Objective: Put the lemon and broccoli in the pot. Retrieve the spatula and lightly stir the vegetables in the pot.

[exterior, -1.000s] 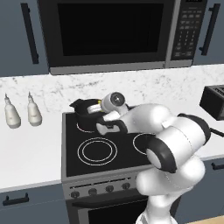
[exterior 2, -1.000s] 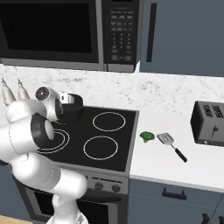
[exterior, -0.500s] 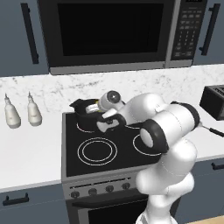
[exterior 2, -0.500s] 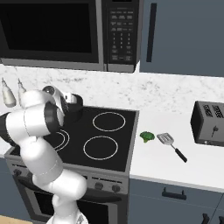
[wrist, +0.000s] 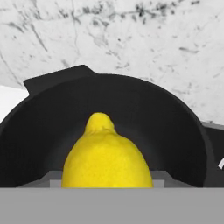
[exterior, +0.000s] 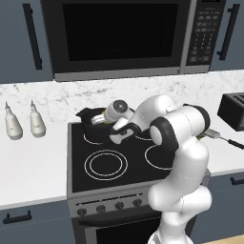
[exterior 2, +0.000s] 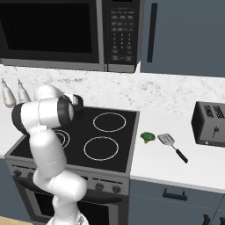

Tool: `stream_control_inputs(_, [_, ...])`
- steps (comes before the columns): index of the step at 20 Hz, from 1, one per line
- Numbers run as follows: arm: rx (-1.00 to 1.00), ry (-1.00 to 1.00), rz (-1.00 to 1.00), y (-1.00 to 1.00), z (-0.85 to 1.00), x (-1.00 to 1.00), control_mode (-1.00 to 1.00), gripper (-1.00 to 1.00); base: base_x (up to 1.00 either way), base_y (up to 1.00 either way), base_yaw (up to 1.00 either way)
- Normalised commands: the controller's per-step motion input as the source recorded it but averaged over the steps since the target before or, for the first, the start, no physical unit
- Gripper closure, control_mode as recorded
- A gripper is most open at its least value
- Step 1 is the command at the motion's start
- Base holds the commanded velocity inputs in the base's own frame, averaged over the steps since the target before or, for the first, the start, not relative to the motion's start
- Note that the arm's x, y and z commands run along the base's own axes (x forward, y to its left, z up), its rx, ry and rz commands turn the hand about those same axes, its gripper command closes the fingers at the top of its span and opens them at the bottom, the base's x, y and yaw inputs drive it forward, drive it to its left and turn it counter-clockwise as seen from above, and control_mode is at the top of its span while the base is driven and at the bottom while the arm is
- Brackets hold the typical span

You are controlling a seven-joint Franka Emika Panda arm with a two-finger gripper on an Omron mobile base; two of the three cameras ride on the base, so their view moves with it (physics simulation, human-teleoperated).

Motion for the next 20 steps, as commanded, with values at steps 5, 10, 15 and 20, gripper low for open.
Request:
stream_control_inputs(5, [0.0, 0.0, 0.0, 0.14, -0.14, 0.1, -1.0, -1.0, 0.0, 0.0, 0.0])
stream_control_inputs(10, [0.0, 0.0, -0.03, 0.0, 0.07, 0.0, -1.0, -1.0, 0.0, 0.0, 0.0])
stream_control_inputs(15, [0.0, -0.04, 0.0, 0.0, 0.49, -0.02, -1.0, -1.0, 0.0, 0.0, 0.0])
stream_control_inputs(20, [0.0, -0.17, 0.0, -0.01, 0.86, -0.15, -1.0, -1.0, 0.0, 0.0, 0.0])
